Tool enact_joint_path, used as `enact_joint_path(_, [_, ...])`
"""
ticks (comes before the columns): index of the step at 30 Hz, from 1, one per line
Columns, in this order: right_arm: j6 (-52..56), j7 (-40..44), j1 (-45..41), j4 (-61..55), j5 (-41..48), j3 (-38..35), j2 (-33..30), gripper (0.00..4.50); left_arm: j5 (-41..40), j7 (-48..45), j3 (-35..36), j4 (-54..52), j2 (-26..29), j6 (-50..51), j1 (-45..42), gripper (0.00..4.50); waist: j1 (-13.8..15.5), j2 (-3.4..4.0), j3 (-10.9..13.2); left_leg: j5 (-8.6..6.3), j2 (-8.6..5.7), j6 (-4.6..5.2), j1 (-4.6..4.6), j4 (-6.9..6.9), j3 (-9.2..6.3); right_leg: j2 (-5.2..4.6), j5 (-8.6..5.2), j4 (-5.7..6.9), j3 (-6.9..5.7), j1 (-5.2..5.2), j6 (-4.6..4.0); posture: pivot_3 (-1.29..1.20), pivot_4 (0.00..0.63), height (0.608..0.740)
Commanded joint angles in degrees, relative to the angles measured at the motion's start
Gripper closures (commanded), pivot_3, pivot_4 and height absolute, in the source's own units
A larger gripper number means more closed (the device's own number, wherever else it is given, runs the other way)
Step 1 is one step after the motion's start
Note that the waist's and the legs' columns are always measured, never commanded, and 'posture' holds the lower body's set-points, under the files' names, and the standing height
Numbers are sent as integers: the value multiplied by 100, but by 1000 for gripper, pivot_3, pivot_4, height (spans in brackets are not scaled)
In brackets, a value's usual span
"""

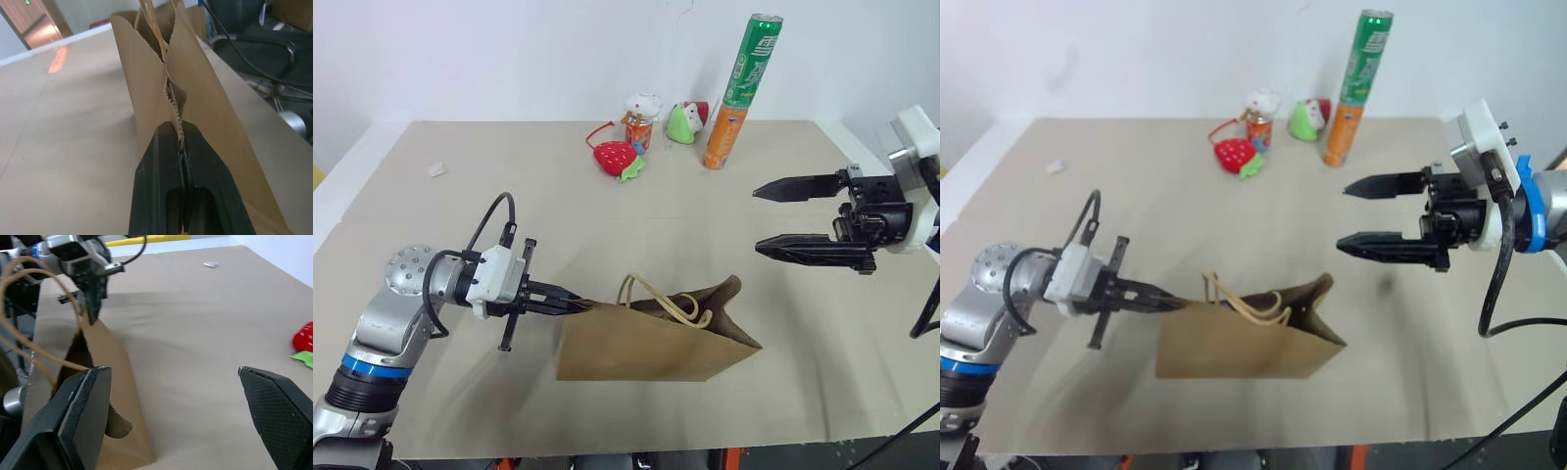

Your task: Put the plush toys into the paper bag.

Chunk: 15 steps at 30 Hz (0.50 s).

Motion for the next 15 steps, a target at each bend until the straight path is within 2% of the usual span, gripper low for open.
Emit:
enact_joint_path(1, [-39, 7, 248, -303, 179, -223, 26, 0, -133, 552, 427, -405, 97, 205, -102, 1673, 0, 0, 0, 0, 0, 0, 0, 0, 0, -1, 0, 0, 0, 0, 0, 0, 150, 740])
enact_joint_path(2, [-11, -20, 288, -309, 201, -264, 30, 0, -219, 732, 555, -591, 118, 343, -42, 1072, 1, 0, 0, 0, 0, 0, 0, -1, -1, -1, 0, 0, 0, 0, 0, 0, 150, 740])
enact_joint_path(4, [56, -98, 371, -189, 213, -386, -4, 0, -604, 1387, 873, -1039, 158, 1004, 15, 651, -4, 1, 1, -1, 2, 0, -2, -1, -5, -1, 0, 0, -5, 1, 0, 0, 150, 740])
enact_joint_path(9, [-272, -96, 792, 306, -205, -616, -109, 0, -1208, 2534, 1547, -1384, 367, 2336, 139, 651, 0, -2, 2, -1, 3, 1, -1, 0, -9, -2, -1, 1, -8, 3, 4, 0, 150, 740])
enact_joint_path(12, [-638, -268, 829, 608, -432, -584, 111, 0, -798, 3096, 1661, -1149, 345, 2352, 183, 651, 0, 1, 1, -1, 2, 1, 5, 4, -5, 0, -1, 1, -8, 7, 4, 0, 150, 740])
enact_joint_path(15, [-1418, -419, 883, 1038, -922, -348, 516, 0, 95, 3631, 1365, -435, 132, 1815, 245, 651, -3, 1, 0, 0, 2, 0, 12, 6, -2, 5, -1, 1, -6, 11, 4, 0, 150, 740])
